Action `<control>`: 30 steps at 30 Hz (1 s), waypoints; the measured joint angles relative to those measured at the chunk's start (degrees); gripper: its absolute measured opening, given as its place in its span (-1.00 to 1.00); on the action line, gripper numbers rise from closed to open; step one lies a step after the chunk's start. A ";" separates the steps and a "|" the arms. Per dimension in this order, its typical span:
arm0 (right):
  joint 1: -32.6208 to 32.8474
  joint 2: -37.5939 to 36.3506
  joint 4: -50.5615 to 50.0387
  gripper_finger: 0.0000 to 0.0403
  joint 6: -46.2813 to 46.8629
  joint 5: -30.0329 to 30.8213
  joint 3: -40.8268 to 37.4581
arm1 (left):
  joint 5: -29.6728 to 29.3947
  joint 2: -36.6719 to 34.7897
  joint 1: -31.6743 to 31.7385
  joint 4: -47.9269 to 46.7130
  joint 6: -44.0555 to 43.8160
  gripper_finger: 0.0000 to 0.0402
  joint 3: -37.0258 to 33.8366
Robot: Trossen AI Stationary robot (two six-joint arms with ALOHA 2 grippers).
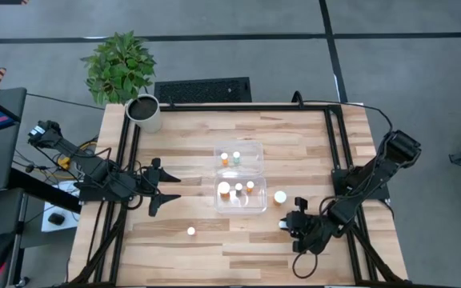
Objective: Pick and place medicine bottles into bin by pill shape (circle, oval)
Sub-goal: Put the yellow tablet bottle into the top transparent bin
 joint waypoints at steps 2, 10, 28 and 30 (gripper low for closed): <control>-0.11 -1.09 -0.19 -0.42 -0.95 0.00 0.62 | 0.02 0.00 0.02 0.00 0.02 0.25 0.00; -4.28 -13.51 -8.58 -0.41 -12.14 0.58 6.15 | 0.04 0.00 0.02 -0.48 0.21 0.25 0.00; -46.78 -18.31 2.84 -0.41 -50.71 -20.04 8.60 | 0.30 0.01 0.02 -1.72 1.57 0.25 0.00; -49.91 -15.51 4.44 -0.41 -51.92 -22.51 8.47 | 0.31 0.00 0.00 -1.95 1.59 0.25 0.00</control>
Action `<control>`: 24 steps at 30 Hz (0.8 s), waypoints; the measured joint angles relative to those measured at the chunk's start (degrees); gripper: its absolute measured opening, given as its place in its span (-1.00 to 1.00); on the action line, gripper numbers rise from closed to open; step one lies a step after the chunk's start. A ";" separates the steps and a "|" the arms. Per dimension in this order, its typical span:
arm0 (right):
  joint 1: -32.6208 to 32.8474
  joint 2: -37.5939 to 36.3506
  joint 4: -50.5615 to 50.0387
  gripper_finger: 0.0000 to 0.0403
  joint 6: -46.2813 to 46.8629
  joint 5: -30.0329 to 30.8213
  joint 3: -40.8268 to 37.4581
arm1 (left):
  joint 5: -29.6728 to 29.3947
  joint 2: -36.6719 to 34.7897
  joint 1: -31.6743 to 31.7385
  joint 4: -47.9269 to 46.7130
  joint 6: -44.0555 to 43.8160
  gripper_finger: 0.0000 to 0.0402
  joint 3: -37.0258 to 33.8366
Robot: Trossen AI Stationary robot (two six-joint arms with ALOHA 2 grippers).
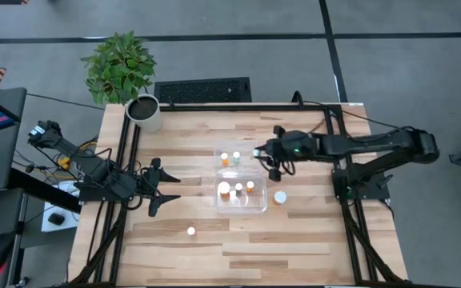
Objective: Pick and place medicine bottles into bin by pill shape (circle, oval)
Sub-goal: Put the yellow tablet bottle into the top transparent bin
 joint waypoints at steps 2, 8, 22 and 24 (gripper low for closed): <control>-2.19 3.77 2.11 -0.41 -0.97 -1.61 -0.13 | 0.00 0.02 0.02 -0.14 -0.02 0.25 0.00; -5.28 14.69 6.80 -0.41 -3.99 -3.60 -0.09 | -0.04 0.02 0.04 -0.45 0.00 0.25 0.00; -9.11 24.39 11.41 -0.41 -3.15 -4.90 -0.04 | -0.11 0.01 0.09 -0.82 0.46 0.25 0.00; -9.06 25.34 11.12 -0.41 -3.06 -5.39 -0.07 | -0.11 0.00 0.09 -0.83 0.46 0.25 0.00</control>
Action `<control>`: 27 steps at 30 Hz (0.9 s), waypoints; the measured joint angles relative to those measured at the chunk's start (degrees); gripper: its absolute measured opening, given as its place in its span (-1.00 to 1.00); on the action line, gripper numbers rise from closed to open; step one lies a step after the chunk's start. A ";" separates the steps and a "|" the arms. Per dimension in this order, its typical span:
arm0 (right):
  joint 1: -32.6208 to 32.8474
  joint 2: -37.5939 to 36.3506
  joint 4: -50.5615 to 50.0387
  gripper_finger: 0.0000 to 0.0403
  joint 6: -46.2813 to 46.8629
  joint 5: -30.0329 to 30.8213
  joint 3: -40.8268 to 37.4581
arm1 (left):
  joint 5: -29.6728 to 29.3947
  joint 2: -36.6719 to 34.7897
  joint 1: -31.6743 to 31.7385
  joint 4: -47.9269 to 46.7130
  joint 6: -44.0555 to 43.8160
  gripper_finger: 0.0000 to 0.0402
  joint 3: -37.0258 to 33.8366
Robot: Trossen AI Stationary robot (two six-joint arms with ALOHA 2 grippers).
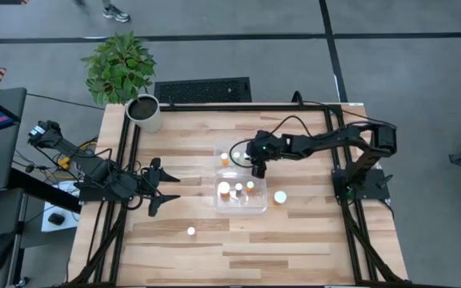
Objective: Pick and place medicine bottles into bin by pill shape (circle, oval)
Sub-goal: Put the yellow tablet bottle into the top transparent bin
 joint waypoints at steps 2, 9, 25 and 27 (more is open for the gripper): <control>0.04 1.19 1.41 -0.41 0.12 -0.56 0.06 | 0.00 0.00 0.00 -0.04 0.00 0.25 0.00; -0.74 0.44 0.85 -0.41 0.50 -0.73 0.02 | 0.02 0.00 0.02 -0.24 0.00 0.25 0.00; -1.05 0.77 0.37 -0.41 1.67 -0.76 0.04 | 0.00 0.00 0.02 -0.19 -0.03 0.25 0.00; -1.05 0.77 0.13 -0.41 1.86 -0.76 0.06 | 0.02 0.00 0.02 -0.19 -0.04 0.25 0.00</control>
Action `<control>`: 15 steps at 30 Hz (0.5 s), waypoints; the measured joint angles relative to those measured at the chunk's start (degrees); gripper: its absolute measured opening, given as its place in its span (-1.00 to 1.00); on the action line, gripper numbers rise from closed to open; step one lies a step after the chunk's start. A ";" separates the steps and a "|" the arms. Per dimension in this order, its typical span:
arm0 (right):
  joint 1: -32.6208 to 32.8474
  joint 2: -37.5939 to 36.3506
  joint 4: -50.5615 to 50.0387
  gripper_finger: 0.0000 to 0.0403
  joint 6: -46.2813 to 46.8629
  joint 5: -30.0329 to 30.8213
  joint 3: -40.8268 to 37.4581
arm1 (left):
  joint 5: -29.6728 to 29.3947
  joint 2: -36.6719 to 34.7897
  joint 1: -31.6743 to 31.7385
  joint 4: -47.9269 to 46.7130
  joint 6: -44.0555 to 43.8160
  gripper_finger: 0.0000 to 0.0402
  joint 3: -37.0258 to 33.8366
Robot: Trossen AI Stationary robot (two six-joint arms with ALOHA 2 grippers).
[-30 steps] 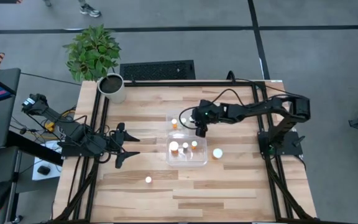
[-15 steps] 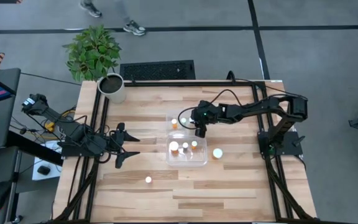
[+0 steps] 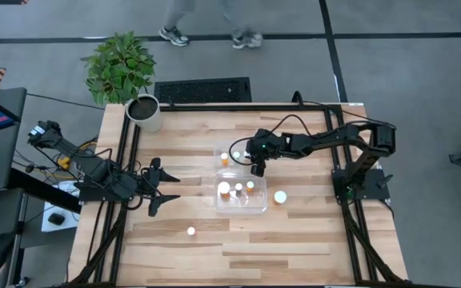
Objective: Pick and place medicine bottles into bin by pill shape (circle, oval)
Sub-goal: Put the yellow tablet bottle into the top transparent bin
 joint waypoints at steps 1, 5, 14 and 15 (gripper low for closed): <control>0.00 0.00 -0.14 -0.41 0.00 -0.02 0.00 | 0.00 0.02 0.00 0.00 0.00 0.25 0.00; 0.00 0.00 -0.28 -0.40 0.00 -0.02 0.00 | 0.00 0.00 0.00 0.03 -0.02 0.25 0.00; 0.00 0.10 -1.02 -0.07 0.07 -0.31 -0.09 | 0.00 0.01 0.00 0.07 -0.26 0.25 0.00; 0.00 0.01 -1.03 -0.03 0.09 -0.31 -0.09 | 0.00 0.00 0.00 0.07 -0.26 0.25 0.00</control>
